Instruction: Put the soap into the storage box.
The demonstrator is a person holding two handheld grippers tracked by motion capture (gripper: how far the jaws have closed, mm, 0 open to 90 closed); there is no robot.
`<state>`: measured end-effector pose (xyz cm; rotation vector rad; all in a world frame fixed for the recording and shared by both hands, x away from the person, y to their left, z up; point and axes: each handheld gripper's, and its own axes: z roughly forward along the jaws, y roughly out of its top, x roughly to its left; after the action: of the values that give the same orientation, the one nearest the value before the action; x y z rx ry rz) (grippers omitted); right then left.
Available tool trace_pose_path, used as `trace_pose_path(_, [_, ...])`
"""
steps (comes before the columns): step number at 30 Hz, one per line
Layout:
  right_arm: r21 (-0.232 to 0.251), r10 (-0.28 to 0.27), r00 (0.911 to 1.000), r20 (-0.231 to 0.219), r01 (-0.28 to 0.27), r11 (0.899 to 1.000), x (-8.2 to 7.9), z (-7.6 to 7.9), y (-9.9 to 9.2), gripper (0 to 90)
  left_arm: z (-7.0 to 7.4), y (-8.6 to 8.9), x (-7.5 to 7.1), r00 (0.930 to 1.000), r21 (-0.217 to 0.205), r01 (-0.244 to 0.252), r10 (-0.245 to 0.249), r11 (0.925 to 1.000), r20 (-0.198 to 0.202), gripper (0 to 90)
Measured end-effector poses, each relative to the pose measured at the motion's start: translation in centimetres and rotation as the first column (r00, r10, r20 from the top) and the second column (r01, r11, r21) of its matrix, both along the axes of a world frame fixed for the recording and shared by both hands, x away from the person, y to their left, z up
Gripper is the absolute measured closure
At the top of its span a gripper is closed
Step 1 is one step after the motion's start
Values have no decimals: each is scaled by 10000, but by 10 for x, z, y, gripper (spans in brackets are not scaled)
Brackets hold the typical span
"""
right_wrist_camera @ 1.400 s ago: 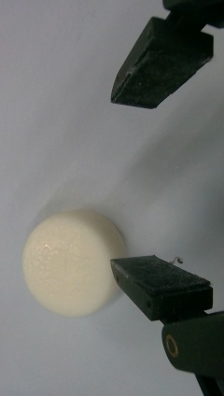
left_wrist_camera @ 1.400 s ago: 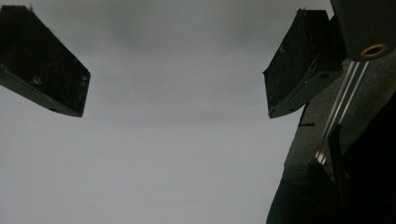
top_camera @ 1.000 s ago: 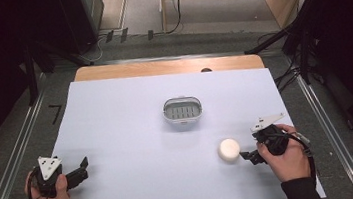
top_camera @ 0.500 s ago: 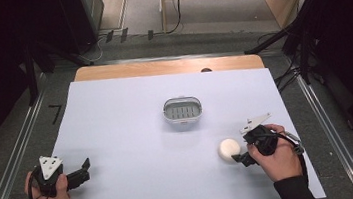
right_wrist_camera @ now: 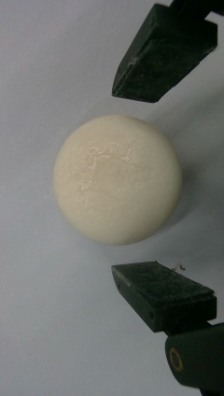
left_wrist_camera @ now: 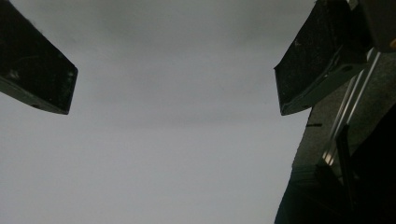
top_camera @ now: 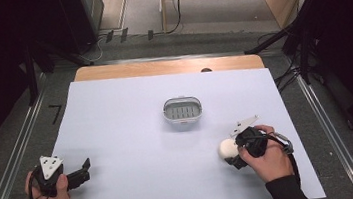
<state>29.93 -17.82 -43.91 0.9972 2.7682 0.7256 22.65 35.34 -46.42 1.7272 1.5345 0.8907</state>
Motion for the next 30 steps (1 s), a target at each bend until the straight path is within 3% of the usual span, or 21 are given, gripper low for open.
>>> trace_pose_path(30, [-328, -167, 9998, -140, 163, 9993, 7, -9, 10, 247, 0, 0, 1, 10000, -9, 10, -10, 10000, -85, 0])
